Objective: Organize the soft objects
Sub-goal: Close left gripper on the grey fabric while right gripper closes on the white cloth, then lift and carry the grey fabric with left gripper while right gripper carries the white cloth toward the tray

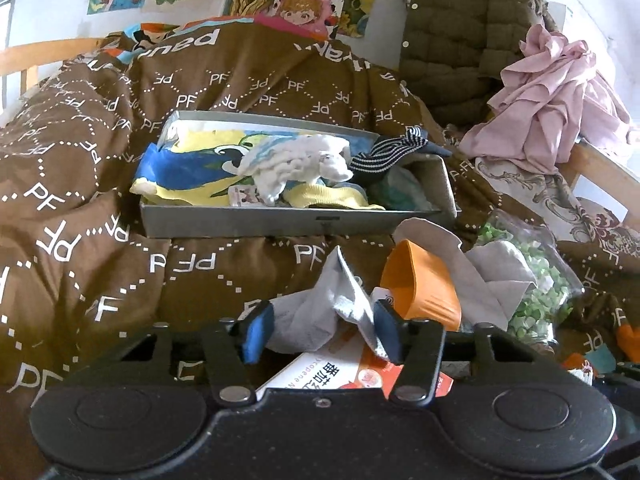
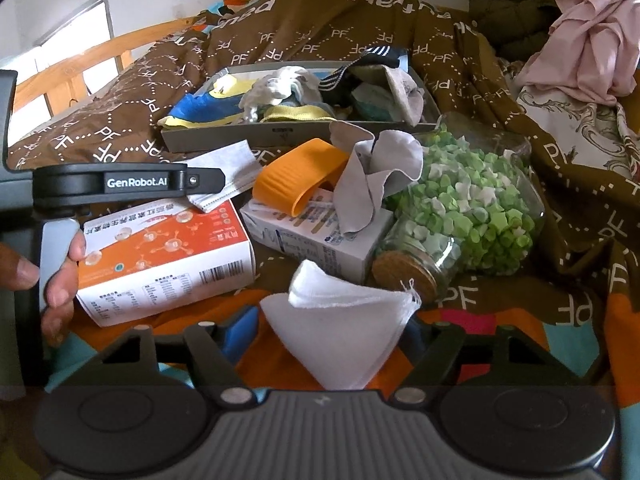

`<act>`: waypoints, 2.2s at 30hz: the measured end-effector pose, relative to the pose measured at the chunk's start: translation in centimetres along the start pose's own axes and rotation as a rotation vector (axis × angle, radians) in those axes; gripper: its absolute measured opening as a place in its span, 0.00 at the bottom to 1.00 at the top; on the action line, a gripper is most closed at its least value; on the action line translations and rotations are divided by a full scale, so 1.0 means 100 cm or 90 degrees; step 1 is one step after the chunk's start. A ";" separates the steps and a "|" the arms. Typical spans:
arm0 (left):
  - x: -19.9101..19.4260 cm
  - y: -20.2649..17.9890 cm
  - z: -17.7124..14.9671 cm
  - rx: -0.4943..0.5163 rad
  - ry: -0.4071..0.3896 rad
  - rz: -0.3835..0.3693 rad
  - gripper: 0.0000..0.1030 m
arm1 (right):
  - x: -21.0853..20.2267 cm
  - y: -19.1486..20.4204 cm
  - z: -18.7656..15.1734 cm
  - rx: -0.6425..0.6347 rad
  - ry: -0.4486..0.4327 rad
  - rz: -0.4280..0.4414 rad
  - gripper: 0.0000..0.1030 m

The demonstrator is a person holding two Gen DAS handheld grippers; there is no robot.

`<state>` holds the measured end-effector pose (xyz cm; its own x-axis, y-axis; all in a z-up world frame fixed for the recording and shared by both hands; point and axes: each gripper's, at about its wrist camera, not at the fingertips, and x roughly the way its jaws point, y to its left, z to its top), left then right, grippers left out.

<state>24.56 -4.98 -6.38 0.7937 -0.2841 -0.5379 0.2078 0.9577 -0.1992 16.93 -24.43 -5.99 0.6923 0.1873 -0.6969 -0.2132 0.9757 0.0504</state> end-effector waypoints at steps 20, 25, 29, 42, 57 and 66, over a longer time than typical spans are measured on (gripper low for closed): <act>-0.026 -0.004 -0.004 0.012 -0.026 -0.028 0.12 | -0.003 0.008 -0.001 -0.035 -0.011 0.000 0.08; -0.042 -0.019 -0.007 0.032 -0.023 -0.027 0.11 | -0.010 0.006 0.001 -0.021 -0.033 0.017 0.07; -0.054 -0.025 -0.012 0.005 -0.009 -0.017 0.11 | -0.016 -0.002 0.003 0.013 -0.049 0.043 0.07; -0.109 -0.035 -0.027 -0.042 -0.063 0.034 0.11 | -0.053 0.000 0.007 0.021 -0.181 0.122 0.07; -0.136 -0.032 -0.012 -0.064 -0.173 0.084 0.11 | -0.064 0.006 0.009 0.007 -0.242 0.137 0.07; -0.120 -0.019 0.020 -0.057 -0.200 0.131 0.12 | -0.048 0.007 0.024 0.004 -0.263 0.125 0.07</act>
<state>15.78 -3.28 2.14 0.9530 -0.0451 -0.2995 -0.0138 0.9814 -0.1915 15.08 -24.33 -0.92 0.8562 0.3980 -0.3293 -0.3655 0.9173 0.1581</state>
